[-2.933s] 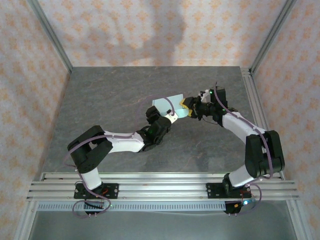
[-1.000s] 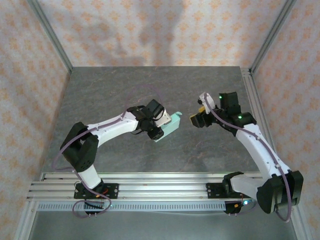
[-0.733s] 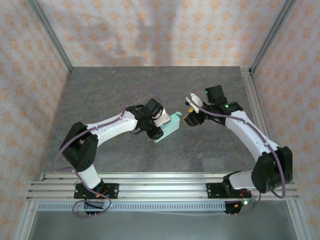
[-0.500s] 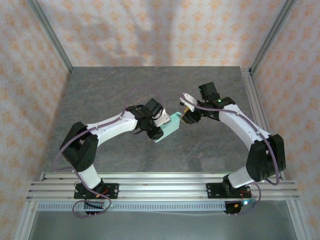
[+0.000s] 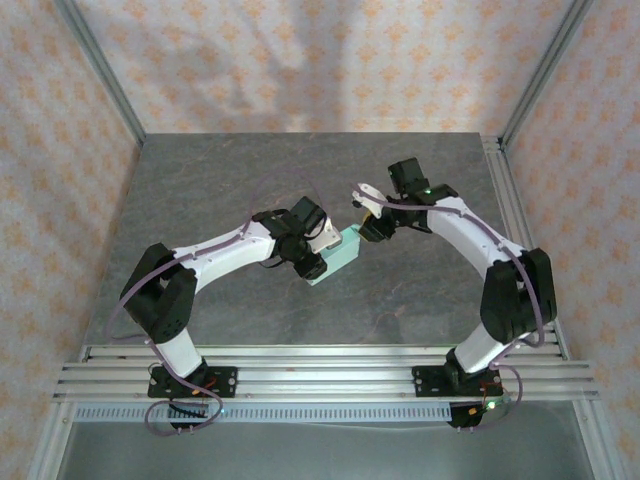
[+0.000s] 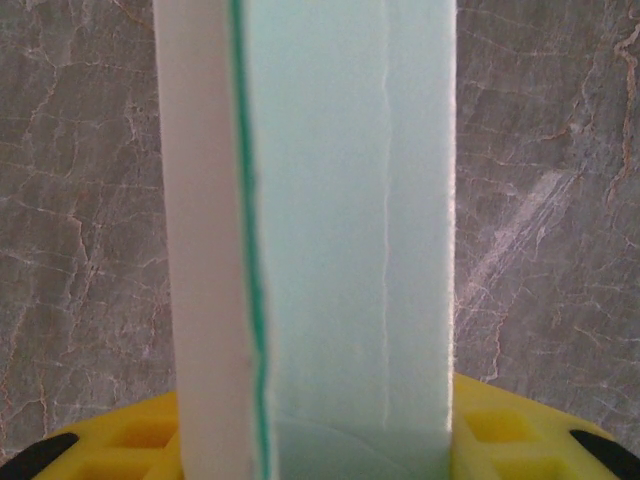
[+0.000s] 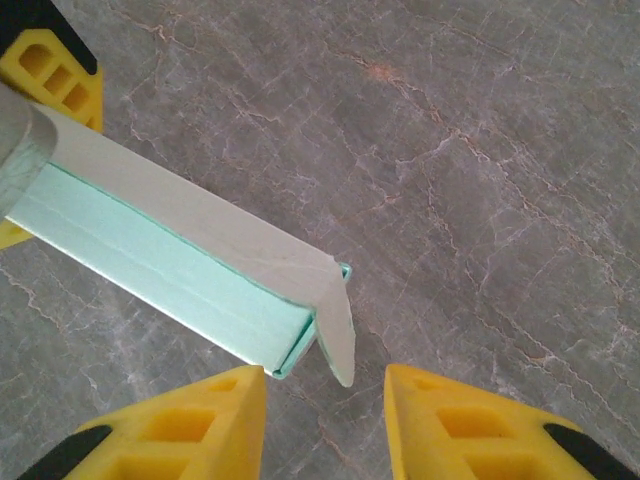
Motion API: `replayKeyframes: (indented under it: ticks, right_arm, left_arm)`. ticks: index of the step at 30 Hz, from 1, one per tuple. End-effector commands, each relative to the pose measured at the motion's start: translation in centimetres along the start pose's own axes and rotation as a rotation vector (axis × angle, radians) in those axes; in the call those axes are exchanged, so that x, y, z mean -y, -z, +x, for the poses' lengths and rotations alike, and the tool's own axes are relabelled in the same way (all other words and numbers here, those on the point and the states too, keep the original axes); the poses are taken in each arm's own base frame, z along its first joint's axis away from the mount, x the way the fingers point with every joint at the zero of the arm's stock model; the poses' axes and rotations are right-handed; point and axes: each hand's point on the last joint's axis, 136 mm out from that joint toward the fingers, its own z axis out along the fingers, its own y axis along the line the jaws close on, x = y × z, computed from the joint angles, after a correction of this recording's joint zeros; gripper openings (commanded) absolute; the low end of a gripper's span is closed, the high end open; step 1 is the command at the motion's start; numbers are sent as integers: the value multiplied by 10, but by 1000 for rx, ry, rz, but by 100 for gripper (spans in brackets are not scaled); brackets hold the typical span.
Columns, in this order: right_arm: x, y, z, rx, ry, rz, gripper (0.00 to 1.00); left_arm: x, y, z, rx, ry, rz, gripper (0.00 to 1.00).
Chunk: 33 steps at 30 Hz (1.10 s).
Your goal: Fold the paper box
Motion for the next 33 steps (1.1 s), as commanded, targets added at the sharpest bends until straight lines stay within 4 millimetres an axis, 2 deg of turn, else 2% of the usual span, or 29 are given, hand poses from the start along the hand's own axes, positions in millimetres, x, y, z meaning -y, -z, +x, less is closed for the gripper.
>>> replayKeyframes:
  ticks: [1, 8, 14, 15, 19, 25, 29, 33]
  right_arm:
    - [-3, -2, -8, 0, 34, -22, 35]
    - [-2, -11, -10, -18, 36, -46, 27]
    - [-1, -11, -7, -37, 30, -50, 1]
    - [-2, -11, -7, -41, 28, -50, 0]
    - [-4, -7, -6, -49, 12, -45, 0]
    - [0, -2, -6, -23, -84, 45, 0]
    - [-7, -2, -3, -38, -128, 80, 0]
    - [-6, 0, 2, -72, -204, 125, 0]
  left_arm:
    - [2, -3, 16, -81, -2, 12, 45]
    - [1, -1, 15, -75, -2, 6, 45]
    - [1, -3, 16, -82, 4, 5, 45]
    - [1, -2, 16, -82, 3, 5, 45]
    - [-1, 0, 13, -68, 7, -8, 46]
    - [-7, 10, 0, 4, 41, -46, 64]
    - [-7, 14, -8, 44, 61, -48, 64]
    - [-8, 8, -3, 19, 60, -47, 60]
